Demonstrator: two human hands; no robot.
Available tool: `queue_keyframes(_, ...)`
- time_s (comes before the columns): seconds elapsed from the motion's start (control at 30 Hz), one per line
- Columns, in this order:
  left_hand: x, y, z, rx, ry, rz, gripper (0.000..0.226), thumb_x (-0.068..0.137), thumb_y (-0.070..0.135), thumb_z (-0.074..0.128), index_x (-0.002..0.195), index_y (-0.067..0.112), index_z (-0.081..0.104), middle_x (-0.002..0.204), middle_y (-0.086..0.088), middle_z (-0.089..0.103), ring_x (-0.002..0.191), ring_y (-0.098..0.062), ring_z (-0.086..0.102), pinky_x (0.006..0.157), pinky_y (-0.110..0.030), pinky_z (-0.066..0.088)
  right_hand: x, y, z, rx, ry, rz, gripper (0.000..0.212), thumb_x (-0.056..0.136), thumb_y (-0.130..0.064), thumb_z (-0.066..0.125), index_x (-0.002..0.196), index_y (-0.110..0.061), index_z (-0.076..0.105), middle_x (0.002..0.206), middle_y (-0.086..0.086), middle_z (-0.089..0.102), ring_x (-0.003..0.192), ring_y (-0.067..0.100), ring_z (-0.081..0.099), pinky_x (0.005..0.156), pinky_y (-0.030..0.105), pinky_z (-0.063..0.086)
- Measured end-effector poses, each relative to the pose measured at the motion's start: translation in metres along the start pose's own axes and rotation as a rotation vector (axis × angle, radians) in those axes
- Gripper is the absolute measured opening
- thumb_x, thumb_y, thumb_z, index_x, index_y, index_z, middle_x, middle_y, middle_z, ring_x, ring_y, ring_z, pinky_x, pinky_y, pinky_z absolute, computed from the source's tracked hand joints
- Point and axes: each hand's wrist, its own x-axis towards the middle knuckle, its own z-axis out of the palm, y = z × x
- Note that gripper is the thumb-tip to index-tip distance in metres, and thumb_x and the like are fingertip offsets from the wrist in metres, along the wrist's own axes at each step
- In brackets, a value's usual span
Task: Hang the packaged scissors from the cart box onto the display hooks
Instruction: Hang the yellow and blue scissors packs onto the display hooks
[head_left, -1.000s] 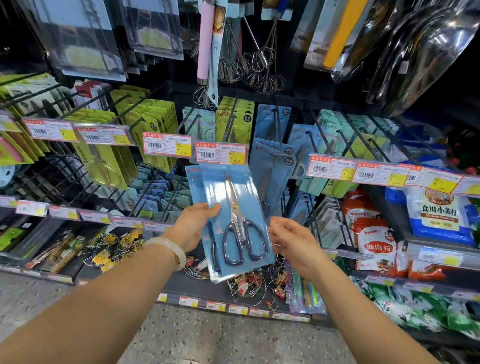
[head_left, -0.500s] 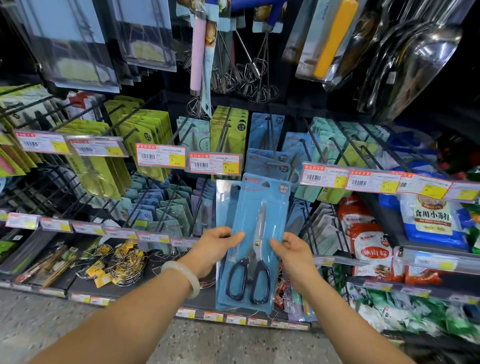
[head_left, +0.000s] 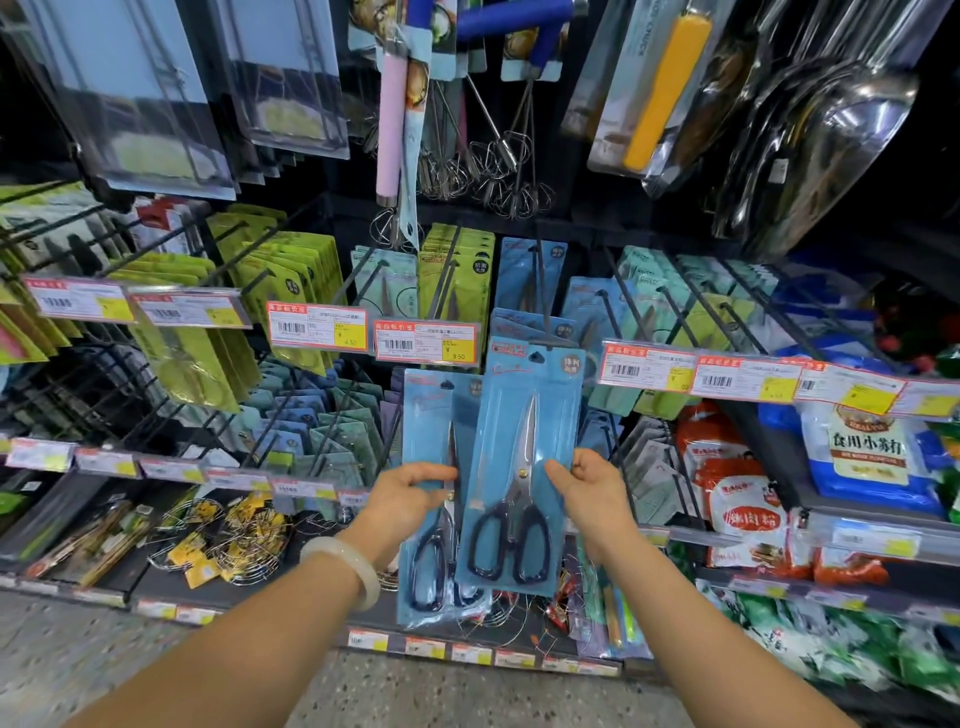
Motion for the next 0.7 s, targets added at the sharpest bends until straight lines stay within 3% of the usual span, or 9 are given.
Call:
queue_keyframes(0.07, 0.001, -0.003, -0.008, 0.094, 0.022, -0.022, 0.032, 0.090, -0.008, 0.050, 0.105, 0.014, 0.069, 0.080, 0.007, 0.060, 0.041, -0.007, 0.034, 0.039, -0.018, 0.032, 0.003, 0.003, -0.001, -0.024, -0.001, -0.001, 0.016, 0.091, -0.012, 0.056, 0.078, -0.009, 0.049, 0.066, 0.009, 0.043, 0.055, 0.014, 0.035, 0.043, 0.016, 0.030)
queue_keyframes(0.17, 0.001, -0.006, -0.017, 0.095, 0.081, -0.047, 0.037, 0.090, -0.011, 0.045, 0.103, 0.014, 0.069, 0.085, 0.003, 0.062, 0.030, -0.003, 0.027, 0.034, -0.017, 0.026, 0.009, 0.008, -0.001, -0.039, -0.005, 0.013, 0.018, 0.091, -0.013, 0.056, 0.076, -0.010, 0.047, 0.067, 0.010, 0.044, 0.057, 0.014, 0.036, 0.048, 0.021, 0.031)
queue_keyframes(0.27, -0.002, -0.004, -0.024, 0.107, 0.108, -0.060, 0.039, 0.090, -0.013, 0.044, 0.089, 0.019, 0.067, 0.107, -0.003, 0.060, 0.028, -0.002, 0.030, 0.032, -0.014, 0.028, 0.018, 0.003, 0.001, -0.072, 0.014, 0.008, 0.031, 0.091, -0.012, 0.056, 0.066, -0.014, 0.038, 0.057, 0.002, 0.036, 0.050, 0.012, 0.030, 0.043, 0.019, 0.026)
queue_keyframes(0.4, -0.003, -0.005, -0.032, 0.070, 0.187, -0.050, 0.038, 0.088, -0.014, 0.046, 0.077, 0.019, 0.063, 0.101, -0.003, 0.061, 0.041, -0.009, 0.037, 0.033, -0.014, 0.029, 0.040, 0.002, 0.004, -0.128, 0.025, 0.031, 0.021, 0.093, -0.013, 0.052, 0.074, -0.009, 0.045, 0.057, 0.003, 0.035, 0.049, 0.014, 0.030, 0.048, 0.025, 0.025)
queue_keyframes(0.43, -0.003, -0.005, -0.034, 0.059, 0.209, -0.037, 0.036, 0.088, -0.013, 0.049, 0.076, 0.020, 0.060, 0.097, -0.002, 0.060, 0.047, -0.012, 0.038, 0.033, -0.014, 0.031, 0.045, 0.001, 0.005, -0.187, 0.023, 0.039, 0.014, 0.095, -0.015, 0.050, 0.085, -0.005, 0.050, 0.063, 0.005, 0.042, 0.053, 0.016, 0.036, 0.052, 0.027, 0.028)
queue_keyframes(0.5, -0.004, -0.003, -0.036, 0.028, 0.230, -0.024, 0.029, 0.086, -0.009, 0.056, 0.080, 0.019, 0.053, 0.086, -0.003, 0.052, 0.049, -0.014, 0.035, 0.035, -0.016, 0.032, 0.056, 0.003, 0.007, -0.348, 0.011, 0.094, 0.033, 0.098, -0.025, 0.044, 0.120, -0.001, 0.048, 0.096, 0.014, 0.057, 0.083, 0.027, 0.055, 0.070, 0.032, 0.043)
queue_keyframes(0.57, -0.006, 0.001, -0.035, -0.038, 0.246, -0.011, 0.029, 0.086, -0.008, 0.058, 0.094, 0.017, 0.046, 0.082, -0.004, 0.049, 0.049, -0.015, 0.037, 0.038, -0.017, 0.035, 0.058, 0.005, 0.010, -0.502, 0.053, 0.193, 0.060, 0.097, -0.036, 0.042, 0.143, -0.002, 0.025, 0.137, 0.022, 0.044, 0.122, 0.037, 0.047, 0.098, 0.041, 0.041)
queue_keyframes(0.63, -0.006, 0.005, -0.032, -0.156, 0.257, 0.004, 0.046, 0.085, -0.011, 0.059, 0.114, 0.018, 0.039, 0.092, -0.009, 0.057, 0.060, -0.020, 0.051, 0.052, -0.023, 0.048, 0.049, 0.010, 0.016, -0.516, 0.039, 0.229, 0.068, 0.095, -0.041, 0.044, 0.145, 0.000, 0.021, 0.147, 0.022, 0.033, 0.132, 0.039, 0.037, 0.109, 0.045, 0.034)
queue_keyframes(0.7, -0.004, 0.008, -0.028, -0.279, 0.252, -0.009, 0.071, 0.083, -0.013, 0.060, 0.136, 0.022, 0.028, 0.105, -0.014, 0.061, 0.078, -0.026, 0.061, 0.067, -0.035, 0.053, 0.030, 0.013, 0.022, -0.357, -0.197, 0.270, 0.067, 0.093, -0.047, 0.047, 0.141, -0.004, 0.032, 0.143, 0.016, 0.042, 0.129, 0.033, 0.043, 0.109, 0.046, 0.035)
